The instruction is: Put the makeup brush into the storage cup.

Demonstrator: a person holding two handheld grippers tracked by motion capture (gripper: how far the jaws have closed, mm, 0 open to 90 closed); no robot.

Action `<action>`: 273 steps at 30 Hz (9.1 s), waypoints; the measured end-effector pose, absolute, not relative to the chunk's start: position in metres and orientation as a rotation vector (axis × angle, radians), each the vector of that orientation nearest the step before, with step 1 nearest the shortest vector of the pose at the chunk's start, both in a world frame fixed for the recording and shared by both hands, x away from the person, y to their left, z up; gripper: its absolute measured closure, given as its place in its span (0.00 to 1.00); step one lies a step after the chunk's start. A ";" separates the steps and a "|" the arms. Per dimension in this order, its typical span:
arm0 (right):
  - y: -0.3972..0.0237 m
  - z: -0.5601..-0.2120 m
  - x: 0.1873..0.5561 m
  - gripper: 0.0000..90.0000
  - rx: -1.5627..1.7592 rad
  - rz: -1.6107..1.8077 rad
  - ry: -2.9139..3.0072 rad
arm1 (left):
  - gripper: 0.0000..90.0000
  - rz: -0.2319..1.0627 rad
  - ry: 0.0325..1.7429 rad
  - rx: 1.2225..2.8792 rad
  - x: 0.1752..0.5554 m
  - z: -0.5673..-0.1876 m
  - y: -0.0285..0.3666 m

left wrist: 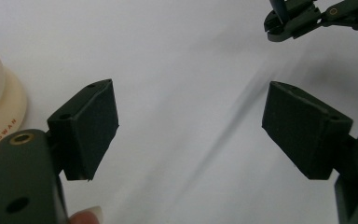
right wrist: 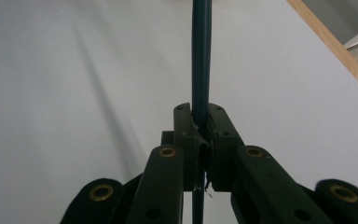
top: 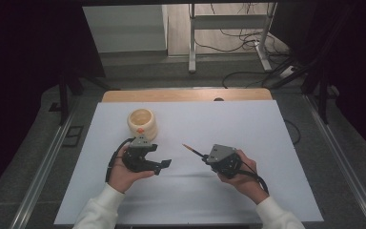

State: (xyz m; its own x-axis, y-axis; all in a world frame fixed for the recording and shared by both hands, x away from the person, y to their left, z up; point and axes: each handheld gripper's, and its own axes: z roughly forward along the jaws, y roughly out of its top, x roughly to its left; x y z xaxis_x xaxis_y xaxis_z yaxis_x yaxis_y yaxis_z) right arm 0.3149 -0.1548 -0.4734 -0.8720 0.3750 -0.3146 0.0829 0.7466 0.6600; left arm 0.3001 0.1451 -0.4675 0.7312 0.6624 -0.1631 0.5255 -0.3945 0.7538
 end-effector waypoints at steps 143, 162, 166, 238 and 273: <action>-0.154 -0.474 0.311 0.94 0.476 1.095 2.470 | 0.29 0.125 0.838 1.756 0.303 -0.473 0.100; -0.145 -0.477 0.309 0.94 0.466 1.119 2.470 | 0.56 0.065 0.825 1.729 0.308 -0.477 0.095; -0.143 -0.478 0.308 0.94 0.461 1.125 2.471 | 0.70 0.049 0.825 1.706 0.309 -0.478 0.095; -0.213 -0.478 0.306 0.25 0.786 1.224 2.418 | 0.93 0.050 0.841 1.606 0.307 -0.464 0.127; -0.262 -0.494 0.297 0.26 0.909 1.158 2.376 | 0.93 0.077 0.844 1.551 0.301 -0.446 0.147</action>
